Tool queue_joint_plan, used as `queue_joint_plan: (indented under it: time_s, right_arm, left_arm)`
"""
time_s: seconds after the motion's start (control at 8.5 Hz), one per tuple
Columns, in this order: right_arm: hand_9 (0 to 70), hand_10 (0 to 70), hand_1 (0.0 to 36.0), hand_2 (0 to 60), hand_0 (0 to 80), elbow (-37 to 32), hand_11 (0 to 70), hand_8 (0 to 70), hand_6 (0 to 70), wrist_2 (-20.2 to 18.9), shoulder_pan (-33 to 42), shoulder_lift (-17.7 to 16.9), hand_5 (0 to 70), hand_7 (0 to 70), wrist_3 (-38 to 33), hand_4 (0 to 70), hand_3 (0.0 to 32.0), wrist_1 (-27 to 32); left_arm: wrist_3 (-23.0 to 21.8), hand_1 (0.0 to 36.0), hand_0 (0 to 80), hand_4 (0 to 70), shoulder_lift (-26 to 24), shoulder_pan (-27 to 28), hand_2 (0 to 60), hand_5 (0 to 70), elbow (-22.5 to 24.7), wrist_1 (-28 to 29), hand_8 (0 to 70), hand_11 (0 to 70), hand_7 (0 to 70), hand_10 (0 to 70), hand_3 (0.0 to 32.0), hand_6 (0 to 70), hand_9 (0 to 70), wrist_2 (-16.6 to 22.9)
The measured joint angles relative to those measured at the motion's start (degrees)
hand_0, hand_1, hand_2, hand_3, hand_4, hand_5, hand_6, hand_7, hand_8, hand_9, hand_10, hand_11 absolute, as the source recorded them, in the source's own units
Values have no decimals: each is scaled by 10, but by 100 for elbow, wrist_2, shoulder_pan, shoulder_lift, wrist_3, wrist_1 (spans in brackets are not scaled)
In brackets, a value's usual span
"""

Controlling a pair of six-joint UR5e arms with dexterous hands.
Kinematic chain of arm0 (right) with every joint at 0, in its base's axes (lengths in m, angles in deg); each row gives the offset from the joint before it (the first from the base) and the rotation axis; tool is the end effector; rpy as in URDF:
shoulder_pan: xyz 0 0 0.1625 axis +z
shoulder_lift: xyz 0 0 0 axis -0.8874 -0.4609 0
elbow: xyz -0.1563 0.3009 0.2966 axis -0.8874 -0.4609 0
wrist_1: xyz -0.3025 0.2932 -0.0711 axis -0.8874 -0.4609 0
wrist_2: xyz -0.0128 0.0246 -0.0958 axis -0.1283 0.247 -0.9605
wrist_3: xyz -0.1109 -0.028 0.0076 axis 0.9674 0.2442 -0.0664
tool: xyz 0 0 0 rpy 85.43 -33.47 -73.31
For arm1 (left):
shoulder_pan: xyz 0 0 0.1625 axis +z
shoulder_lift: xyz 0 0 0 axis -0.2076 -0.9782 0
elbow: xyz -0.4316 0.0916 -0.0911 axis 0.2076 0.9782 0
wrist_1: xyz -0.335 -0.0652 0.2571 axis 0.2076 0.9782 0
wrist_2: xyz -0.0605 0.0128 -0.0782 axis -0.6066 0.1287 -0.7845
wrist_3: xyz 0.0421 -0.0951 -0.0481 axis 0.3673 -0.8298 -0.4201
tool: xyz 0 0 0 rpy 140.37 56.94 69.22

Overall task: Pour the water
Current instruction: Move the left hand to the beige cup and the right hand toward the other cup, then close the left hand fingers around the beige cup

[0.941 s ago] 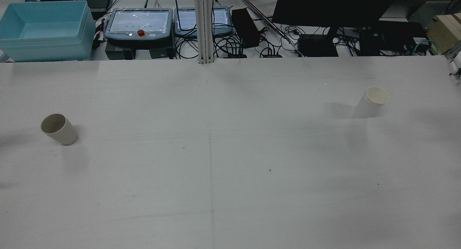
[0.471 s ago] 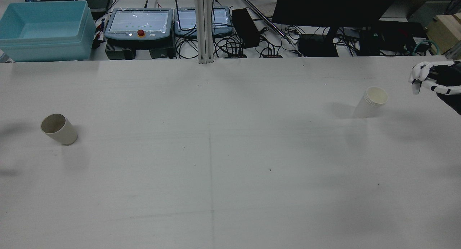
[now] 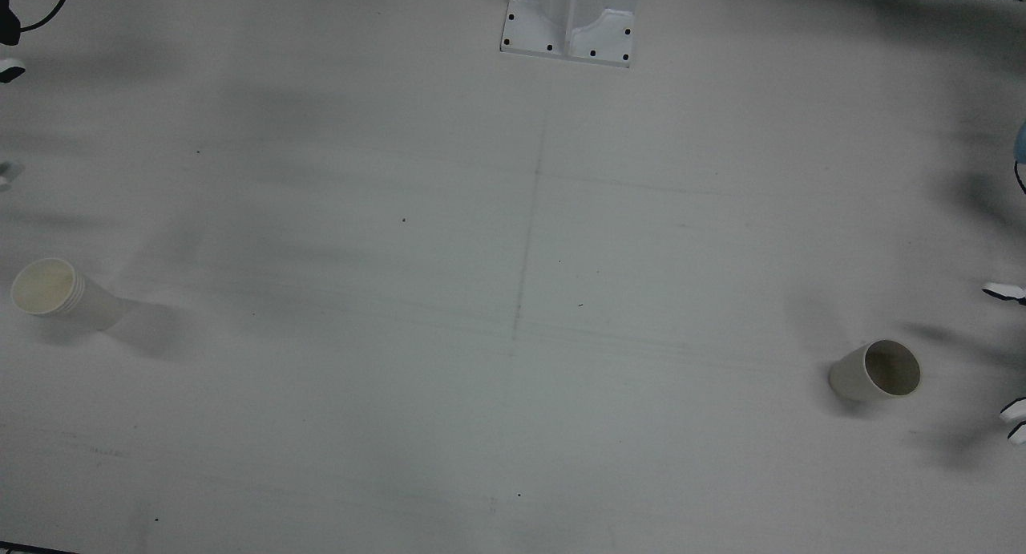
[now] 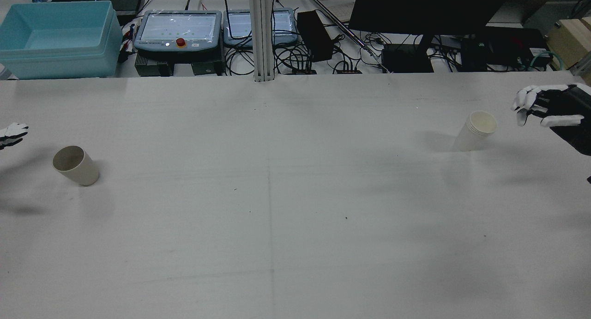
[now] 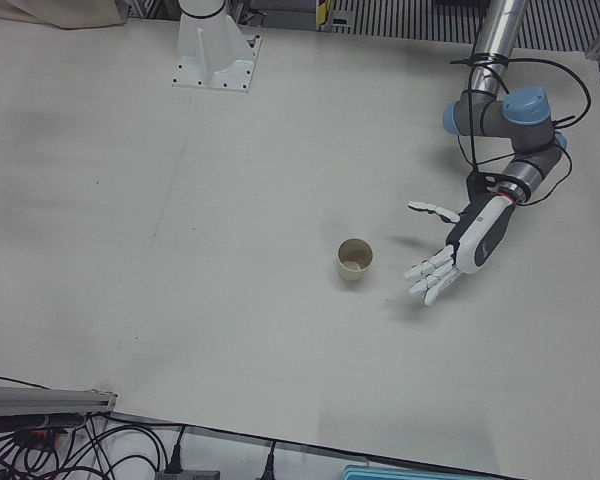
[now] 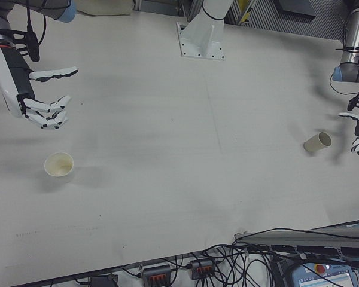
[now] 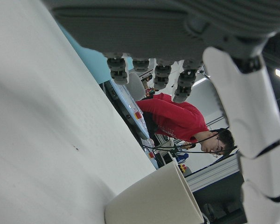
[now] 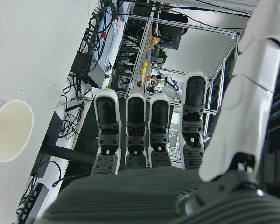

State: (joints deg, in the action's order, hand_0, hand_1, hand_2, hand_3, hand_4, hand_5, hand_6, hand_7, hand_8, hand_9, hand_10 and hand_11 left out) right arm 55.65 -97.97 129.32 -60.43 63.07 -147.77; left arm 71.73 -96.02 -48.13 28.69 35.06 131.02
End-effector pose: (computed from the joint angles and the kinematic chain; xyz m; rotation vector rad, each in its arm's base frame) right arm -0.0423 -0.4660 0.6417 -0.0894 -2.2018 1.7477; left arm 0.1236 -0.4892 0.7818 0.1076 2.1431 -1.3335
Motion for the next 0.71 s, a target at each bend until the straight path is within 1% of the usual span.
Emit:
queue_joint_plan:
  time_s: [0.12, 0.24, 0.35, 0.59, 0.71]
  right_arm:
    - [438, 356, 202, 364, 523, 2, 515, 298, 341, 3, -13, 0, 343, 521, 0, 413, 0, 0]
    - [434, 354, 203, 361, 524, 1, 511, 294, 334, 4, -15, -2, 340, 516, -3, 401, 0, 0]
    - [433, 348, 205, 361, 525, -1, 504, 293, 335, 4, -15, -9, 343, 516, -3, 403, 0, 0]
    - [429, 346, 203, 359, 522, -3, 502, 291, 333, 5, -16, -19, 338, 512, -6, 398, 0, -3]
    - [431, 348, 200, 356, 521, -4, 503, 292, 336, 5, -15, -22, 339, 513, -8, 406, 0, -4]
  left_arm:
    - [22, 101, 474, 229, -32, 347, 106, 45, -17, 19, 42, 93, 104, 56, 0, 95, 16, -369]
    - [35, 103, 473, 225, -60, 709, 106, 42, -41, 30, 40, 89, 102, 53, 0, 92, 14, -713]
    - [25, 101, 474, 230, -165, 961, 106, 47, -145, 37, 42, 89, 104, 54, 0, 96, 16, -921]
    - [-9, 103, 479, 245, -487, 1137, 95, 57, -486, 50, 50, 90, 114, 54, 0, 109, 22, -1046]
    - [-24, 102, 478, 244, -593, 1161, 101, 56, -581, 43, 50, 88, 116, 53, 0, 108, 24, -1060]
